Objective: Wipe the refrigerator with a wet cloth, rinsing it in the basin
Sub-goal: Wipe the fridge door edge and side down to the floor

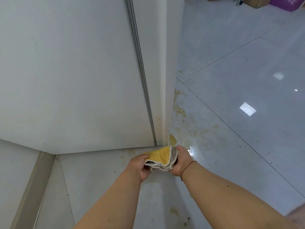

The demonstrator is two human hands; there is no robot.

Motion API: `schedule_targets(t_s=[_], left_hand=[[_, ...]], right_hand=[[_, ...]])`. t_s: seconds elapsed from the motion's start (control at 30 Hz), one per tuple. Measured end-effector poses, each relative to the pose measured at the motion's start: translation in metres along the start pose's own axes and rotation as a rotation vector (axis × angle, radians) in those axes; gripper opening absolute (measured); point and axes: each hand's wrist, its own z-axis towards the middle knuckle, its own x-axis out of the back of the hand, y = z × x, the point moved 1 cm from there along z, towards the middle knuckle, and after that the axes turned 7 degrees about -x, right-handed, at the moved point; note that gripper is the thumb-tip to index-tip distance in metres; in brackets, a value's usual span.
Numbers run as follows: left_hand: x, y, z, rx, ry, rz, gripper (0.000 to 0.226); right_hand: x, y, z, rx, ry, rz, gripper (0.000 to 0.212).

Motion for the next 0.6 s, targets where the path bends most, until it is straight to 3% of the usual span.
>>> schedule_targets(t_s=[0.1, 0.27, 0.43, 0.6], left_hand=[[-0.004, 0.003, 0.01, -0.019, 0.021, -0.022, 0.025], [-0.017, 0.013, 0.024, -0.006, 0.018, -0.247, 0.026], [-0.032, 0.031, 0.03, 0.0, 0.002, -0.471, 0.055], [-0.037, 0.046, 0.007, -0.038, 0.054, -0.539, 0.058]], right_hand=[[-0.008, 0.001, 0.008, -0.007, -0.02, 0.115, 0.06], [-0.022, -0.001, 0.034, 0.029, -0.128, 0.418, 0.081], [-0.033, -0.012, 0.041, 0.061, -0.16, 0.63, 0.077], [-0.034, -0.022, 0.018, 0.072, -0.164, 0.733, 0.068]])
